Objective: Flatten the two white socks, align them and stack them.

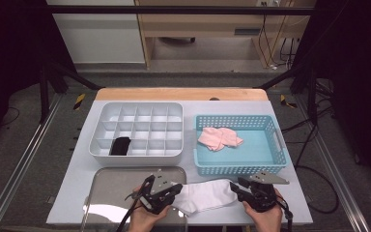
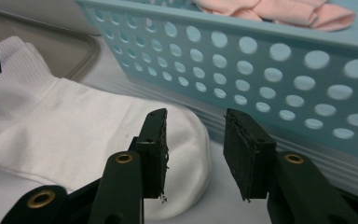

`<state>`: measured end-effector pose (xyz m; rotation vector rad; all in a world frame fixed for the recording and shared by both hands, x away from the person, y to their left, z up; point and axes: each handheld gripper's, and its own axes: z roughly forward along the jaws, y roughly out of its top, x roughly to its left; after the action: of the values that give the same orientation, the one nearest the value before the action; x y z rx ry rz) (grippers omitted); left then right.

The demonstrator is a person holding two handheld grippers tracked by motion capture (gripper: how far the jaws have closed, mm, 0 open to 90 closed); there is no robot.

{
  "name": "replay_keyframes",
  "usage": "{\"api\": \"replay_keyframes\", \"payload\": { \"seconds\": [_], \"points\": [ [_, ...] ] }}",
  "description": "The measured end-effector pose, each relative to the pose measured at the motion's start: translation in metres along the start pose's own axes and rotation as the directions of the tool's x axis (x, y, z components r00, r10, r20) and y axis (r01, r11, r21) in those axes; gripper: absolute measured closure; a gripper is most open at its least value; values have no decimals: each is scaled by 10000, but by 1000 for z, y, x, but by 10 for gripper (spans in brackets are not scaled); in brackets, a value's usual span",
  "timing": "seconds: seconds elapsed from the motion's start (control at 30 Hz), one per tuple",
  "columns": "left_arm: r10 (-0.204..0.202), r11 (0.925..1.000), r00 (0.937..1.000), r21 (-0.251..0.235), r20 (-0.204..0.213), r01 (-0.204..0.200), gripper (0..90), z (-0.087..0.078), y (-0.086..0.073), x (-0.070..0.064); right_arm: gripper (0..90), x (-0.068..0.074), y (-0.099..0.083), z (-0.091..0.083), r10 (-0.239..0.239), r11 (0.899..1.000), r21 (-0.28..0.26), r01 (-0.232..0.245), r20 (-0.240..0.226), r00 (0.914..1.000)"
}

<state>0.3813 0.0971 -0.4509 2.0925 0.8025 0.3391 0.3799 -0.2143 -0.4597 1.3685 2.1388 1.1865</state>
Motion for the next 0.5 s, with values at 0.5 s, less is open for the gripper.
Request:
{"api": "replay_keyframes", "payload": {
  "seconds": [0.5],
  "points": [
    [391, 9933, 9961, 1054, 787, -473, 884, 38, -1, -15, 603, -1, -3, 3, 32, 9995, 304, -35, 73, 10000]
  ]
}}
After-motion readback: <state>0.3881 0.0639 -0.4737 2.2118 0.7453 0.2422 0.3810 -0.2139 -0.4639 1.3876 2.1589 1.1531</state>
